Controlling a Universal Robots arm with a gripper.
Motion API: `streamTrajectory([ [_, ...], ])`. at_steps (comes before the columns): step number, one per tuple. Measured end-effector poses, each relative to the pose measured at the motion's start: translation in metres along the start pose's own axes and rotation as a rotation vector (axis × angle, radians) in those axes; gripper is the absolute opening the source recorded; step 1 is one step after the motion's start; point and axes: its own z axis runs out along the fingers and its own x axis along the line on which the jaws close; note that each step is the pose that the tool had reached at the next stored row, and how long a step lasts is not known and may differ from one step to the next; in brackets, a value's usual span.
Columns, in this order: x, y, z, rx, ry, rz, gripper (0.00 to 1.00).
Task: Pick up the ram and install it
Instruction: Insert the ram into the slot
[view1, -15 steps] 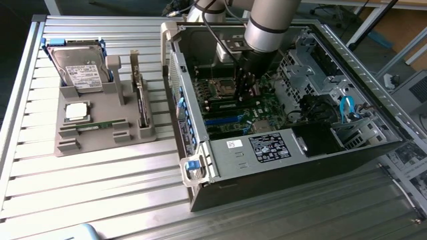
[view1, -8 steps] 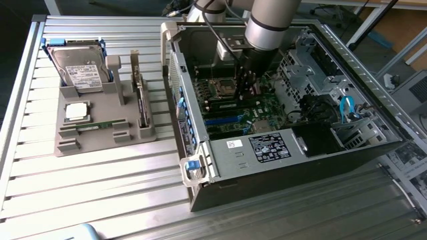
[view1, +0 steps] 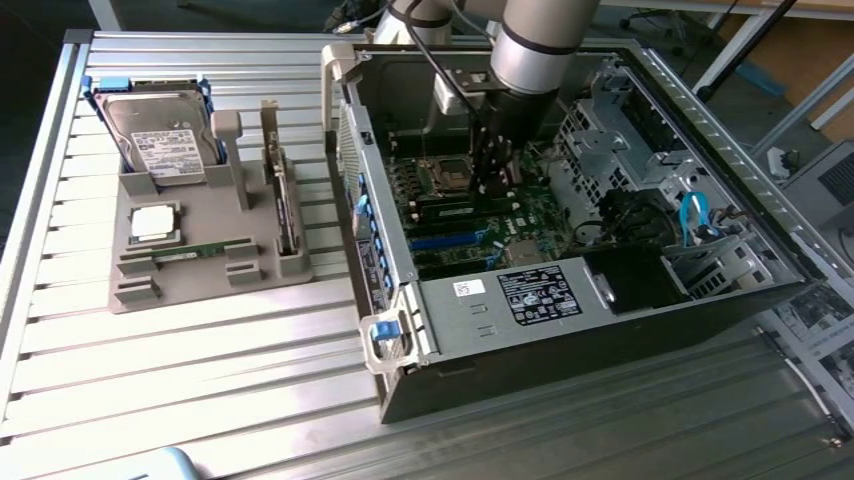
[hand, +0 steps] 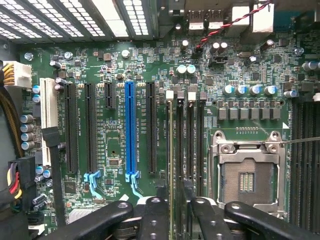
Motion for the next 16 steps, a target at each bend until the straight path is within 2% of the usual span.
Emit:
streamTrajectory([
  [2,0.000,0.0000,-0.0006,0.0000,0.0000,0.000,0.11],
  [9,0.000,0.0000,-0.0057,0.0001,-0.0001,0.000,0.11],
  [16,0.000,-0.0001,-0.0165,0.0001,0.0000,0.000,0.11],
])
